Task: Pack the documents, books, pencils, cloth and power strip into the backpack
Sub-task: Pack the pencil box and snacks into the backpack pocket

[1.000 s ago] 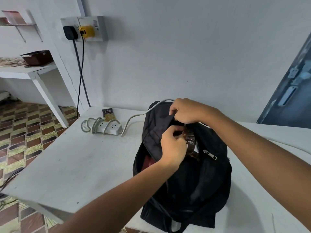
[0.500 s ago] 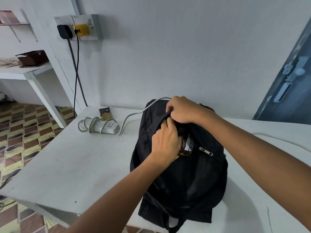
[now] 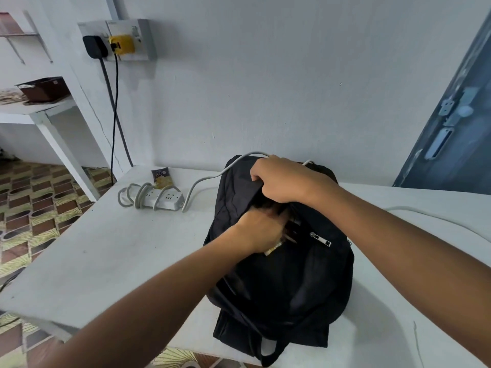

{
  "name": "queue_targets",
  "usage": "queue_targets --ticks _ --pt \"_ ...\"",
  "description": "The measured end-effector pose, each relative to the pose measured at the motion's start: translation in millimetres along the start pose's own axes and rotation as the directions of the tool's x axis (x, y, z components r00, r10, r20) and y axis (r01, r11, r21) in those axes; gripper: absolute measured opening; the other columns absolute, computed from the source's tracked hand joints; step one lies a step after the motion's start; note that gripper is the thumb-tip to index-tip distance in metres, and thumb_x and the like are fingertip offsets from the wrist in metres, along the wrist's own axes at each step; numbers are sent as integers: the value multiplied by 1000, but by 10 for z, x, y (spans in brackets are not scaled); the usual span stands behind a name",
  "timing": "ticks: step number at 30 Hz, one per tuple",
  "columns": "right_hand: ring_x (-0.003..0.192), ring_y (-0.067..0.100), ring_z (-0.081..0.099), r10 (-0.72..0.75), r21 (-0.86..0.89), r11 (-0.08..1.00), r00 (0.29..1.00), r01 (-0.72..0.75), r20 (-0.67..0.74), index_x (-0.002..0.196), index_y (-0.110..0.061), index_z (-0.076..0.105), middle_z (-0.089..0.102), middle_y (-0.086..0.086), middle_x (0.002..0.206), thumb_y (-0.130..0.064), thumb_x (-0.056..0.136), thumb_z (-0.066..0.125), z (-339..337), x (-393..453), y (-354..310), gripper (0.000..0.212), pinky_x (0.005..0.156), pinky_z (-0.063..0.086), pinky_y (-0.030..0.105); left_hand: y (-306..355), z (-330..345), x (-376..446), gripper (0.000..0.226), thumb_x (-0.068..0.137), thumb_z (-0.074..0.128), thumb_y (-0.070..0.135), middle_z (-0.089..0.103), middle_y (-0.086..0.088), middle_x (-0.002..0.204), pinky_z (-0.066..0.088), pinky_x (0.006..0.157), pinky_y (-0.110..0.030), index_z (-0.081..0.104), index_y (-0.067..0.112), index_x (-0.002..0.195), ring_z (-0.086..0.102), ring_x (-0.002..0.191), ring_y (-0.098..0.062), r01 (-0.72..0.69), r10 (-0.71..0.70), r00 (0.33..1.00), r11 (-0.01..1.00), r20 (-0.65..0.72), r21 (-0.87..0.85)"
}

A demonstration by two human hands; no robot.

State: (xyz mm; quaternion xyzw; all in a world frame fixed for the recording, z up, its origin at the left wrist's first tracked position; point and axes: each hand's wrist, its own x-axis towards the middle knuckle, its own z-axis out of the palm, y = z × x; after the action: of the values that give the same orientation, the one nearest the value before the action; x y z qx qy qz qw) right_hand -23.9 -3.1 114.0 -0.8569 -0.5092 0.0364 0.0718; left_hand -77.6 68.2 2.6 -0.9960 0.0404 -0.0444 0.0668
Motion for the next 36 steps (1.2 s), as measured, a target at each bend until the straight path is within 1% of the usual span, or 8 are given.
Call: queue_targets --ticks 6,11,20,23,26,30,33,36 --pt "98 27 52 -17 44 999 997 14 77 104 -17 55 54 10 120 2 83 40 43 31 52 32 75 38 30 64 -99 362 40 102 40 30 59 -15 125 36 98 -32 60 0 119 51 116 -29 -15 -22 957 992 290 122" --pt "101 21 57 -4 142 990 1000 0 25 107 -13 65 59 1 108 6 80 44 27 -11 150 39 89 49 36 239 -16 537 51 104 28 22 17 -17 157 8 115 -31 15 2 149 15 145 -27 173 -201 909 979 366 108" --pt "100 15 58 -3 265 964 1000 -3 22 104 -15 68 58 -5 98 5 81 50 79 34 255 36 89 49 30 177 -39 526 33 102 32 14 58 -16 126 41 95 -32 59 -1 112 54 112 -27 -40 86 874 994 479 -105" --pt "100 15 59 0 287 958 999 -10 34 104 -15 69 60 -5 98 5 81 53 102 80 299 34 86 48 27 204 -93 407 40 102 34 23 66 -15 105 39 68 -28 63 -1 88 51 81 -22 -71 106 944 990 313 -120" --pt "97 15 61 4 340 940 999 -17 39 102 -13 70 64 -1 103 3 80 59 98 112 352 29 84 50 27 135 -24 246 47 100 36 41 66 -14 101 42 77 -33 64 2 103 58 86 -26 -132 133 990 991 47 -25" --pt "91 13 62 -11 356 935 1000 0 29 100 -13 70 65 -3 95 -1 79 67 130 147 374 24 78 49 24 67 -3 -13 44 96 44 41 57 -15 117 39 93 -41 54 5 120 52 109 -32 -197 199 979 980 -46 42" --pt "86 15 64 -22 355 935 999 11 27 94 -14 71 69 -1 89 -5 77 67 179 183 422 21 76 52 28 -97 -171 -212 36 92 52 29 65 -7 114 48 89 -34 62 10 121 58 107 -22 -401 377 914 896 -154 -189" --pt "77 14 63 -53 339 940 996 26 71 88 -16 72 68 -2 80 -7 75 67 221 258 454 17 70 50 29 -365 -439 -370 24 85 57 22 71 2 89 45 69 -16 72 15 102 62 78 -9 -319 231 938 864 -258 -389"
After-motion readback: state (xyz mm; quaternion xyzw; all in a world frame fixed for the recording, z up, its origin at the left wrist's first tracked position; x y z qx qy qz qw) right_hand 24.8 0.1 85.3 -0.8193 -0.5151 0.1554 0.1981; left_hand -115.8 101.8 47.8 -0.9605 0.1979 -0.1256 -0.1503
